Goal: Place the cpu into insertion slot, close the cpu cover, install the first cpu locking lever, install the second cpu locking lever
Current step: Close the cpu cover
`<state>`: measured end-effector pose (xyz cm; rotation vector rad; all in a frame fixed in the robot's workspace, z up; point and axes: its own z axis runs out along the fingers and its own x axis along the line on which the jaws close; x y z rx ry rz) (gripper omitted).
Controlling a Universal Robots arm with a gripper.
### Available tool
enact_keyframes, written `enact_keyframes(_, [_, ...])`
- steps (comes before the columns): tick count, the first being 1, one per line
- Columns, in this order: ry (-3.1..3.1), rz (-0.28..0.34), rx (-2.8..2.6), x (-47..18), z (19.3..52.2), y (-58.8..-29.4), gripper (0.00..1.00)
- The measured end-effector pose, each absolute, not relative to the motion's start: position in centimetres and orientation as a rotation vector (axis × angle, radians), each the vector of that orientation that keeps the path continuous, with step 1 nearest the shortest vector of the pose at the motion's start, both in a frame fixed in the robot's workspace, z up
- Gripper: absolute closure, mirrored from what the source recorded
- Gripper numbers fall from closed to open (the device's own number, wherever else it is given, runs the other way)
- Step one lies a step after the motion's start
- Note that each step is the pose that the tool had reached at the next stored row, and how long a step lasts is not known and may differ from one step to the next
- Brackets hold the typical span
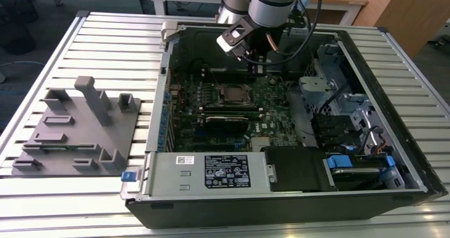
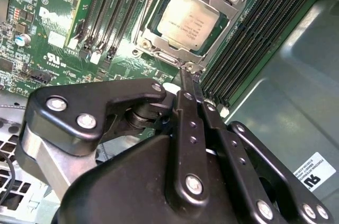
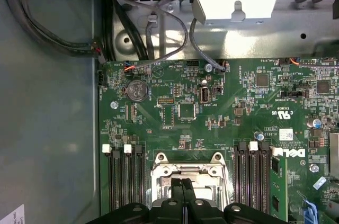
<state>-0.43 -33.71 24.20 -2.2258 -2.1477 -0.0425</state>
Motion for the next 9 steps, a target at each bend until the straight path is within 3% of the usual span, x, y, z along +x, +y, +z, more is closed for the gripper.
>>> enact_keyframes(9, [-2.147, -0.042, -2.226, -0.61, 23.94, -33.71, 0.90])
